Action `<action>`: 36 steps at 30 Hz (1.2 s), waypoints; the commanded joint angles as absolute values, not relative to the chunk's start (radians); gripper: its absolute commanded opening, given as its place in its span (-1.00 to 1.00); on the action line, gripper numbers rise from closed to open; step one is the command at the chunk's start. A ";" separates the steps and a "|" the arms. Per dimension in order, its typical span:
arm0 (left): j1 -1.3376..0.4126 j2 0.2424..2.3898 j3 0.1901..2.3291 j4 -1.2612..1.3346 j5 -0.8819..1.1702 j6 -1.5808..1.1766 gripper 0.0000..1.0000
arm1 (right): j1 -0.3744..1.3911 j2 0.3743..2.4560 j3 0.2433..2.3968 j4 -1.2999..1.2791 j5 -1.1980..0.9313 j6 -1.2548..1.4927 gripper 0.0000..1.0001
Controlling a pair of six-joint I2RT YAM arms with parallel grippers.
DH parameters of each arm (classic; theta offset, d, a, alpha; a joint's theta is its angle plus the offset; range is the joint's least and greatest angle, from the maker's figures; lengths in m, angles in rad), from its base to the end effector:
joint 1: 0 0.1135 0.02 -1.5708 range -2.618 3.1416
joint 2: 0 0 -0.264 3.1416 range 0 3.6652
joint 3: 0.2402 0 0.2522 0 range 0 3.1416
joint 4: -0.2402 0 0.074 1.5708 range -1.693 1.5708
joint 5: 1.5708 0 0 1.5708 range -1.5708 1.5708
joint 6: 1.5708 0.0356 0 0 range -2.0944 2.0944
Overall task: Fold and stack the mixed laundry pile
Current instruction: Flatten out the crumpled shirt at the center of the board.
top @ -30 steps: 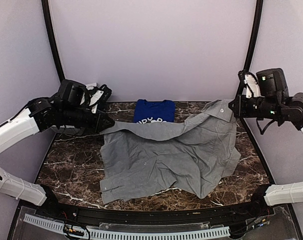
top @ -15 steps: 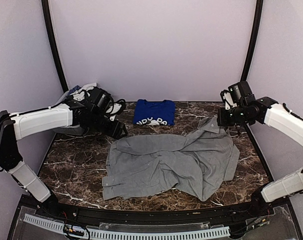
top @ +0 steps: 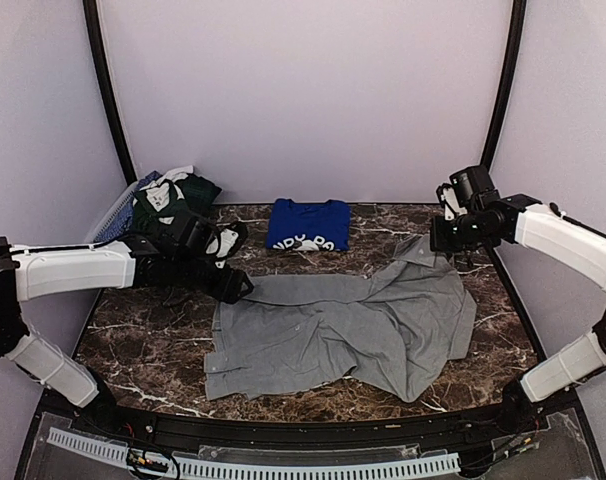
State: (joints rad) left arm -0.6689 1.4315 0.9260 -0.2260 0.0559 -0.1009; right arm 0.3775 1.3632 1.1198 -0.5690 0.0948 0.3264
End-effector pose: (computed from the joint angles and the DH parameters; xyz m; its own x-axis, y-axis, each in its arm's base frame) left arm 0.2406 -0.1927 0.2356 -0.5870 0.3358 -0.7366 0.5957 0.7954 -0.1121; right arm 0.2737 0.1049 0.2916 -0.7374 0.0510 -0.6735 -0.0739 0.9851 0.1554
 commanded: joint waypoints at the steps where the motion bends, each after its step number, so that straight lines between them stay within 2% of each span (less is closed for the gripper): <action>1: -0.667 1.469 0.911 -0.156 0.083 -0.325 0.29 | 0.370 1.377 1.131 -0.524 0.071 0.326 -1.00; 6: -0.667 1.466 0.830 -0.035 0.149 -0.520 0.58 | 0.368 1.375 1.128 -0.519 0.065 0.319 -1.00; 12: -0.666 1.457 0.777 0.065 0.131 -0.643 0.60 | 0.367 1.365 1.120 -0.511 0.058 0.319 -1.00; 21: -0.603 1.588 0.765 0.207 0.173 -0.762 0.64 | 0.361 1.356 1.119 -0.513 0.057 0.313 -1.00; 26: -0.597 1.580 0.727 0.255 0.178 -0.846 0.67 | 0.357 1.359 1.121 -0.513 0.051 0.310 -1.00; 36: -0.583 1.643 0.631 0.475 0.158 -0.934 0.83 | 0.354 1.371 1.117 -0.504 0.047 0.308 -1.00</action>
